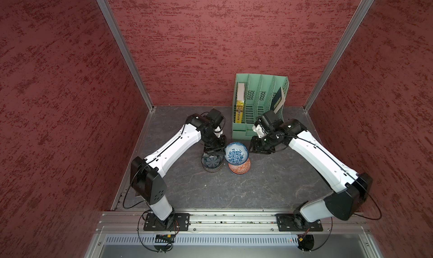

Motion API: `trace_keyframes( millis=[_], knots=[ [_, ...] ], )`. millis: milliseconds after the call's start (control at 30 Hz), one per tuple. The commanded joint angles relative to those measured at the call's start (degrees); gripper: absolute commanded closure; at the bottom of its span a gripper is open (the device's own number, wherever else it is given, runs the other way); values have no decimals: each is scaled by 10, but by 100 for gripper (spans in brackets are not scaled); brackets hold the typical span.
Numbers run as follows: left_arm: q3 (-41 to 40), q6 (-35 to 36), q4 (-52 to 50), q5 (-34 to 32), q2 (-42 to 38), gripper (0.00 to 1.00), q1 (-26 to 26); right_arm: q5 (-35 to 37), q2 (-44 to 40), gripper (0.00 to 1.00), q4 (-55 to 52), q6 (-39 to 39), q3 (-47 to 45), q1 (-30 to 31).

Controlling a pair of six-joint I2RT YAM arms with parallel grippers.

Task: Stack the bowls
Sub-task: Pick up the bowl from the center of the board, then place the bowl on the bowl.

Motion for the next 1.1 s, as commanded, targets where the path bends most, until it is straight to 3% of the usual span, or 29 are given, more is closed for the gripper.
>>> trace_keyframes(
  millis=[0, 367, 700, 733, 767, 833, 900, 967, 1067],
  knots=[
    [19, 11, 15, 15, 2, 100, -5, 5, 13, 65, 17, -2, -7, 6],
    [17, 11, 19, 13, 5, 100, -9, 0, 28, 76, 36, -2, -28, 11],
    [7, 9, 28, 7, 0, 100, -9, -5, 32, 100, 45, -1, -36, 13],
    [4, 9, 32, -1, -3, 96, -8, -6, 31, 100, 47, 0, -37, 13],
    [1, 7, 35, -16, -10, 75, -7, -10, 31, 100, 49, 1, -37, 12],
    [-6, 2, 38, -62, -31, 41, -3, -14, 33, 100, 50, 3, -37, 12],
    [-24, -7, 47, -111, -65, 21, 7, -14, 37, 100, 50, 4, -35, 12],
    [-57, -13, 73, -122, -100, 14, 29, -12, 41, 100, 50, 5, -33, 11],
    [-130, -21, 120, -108, -170, 13, 88, -11, 44, 100, 54, 5, -38, 7]
  ],
)
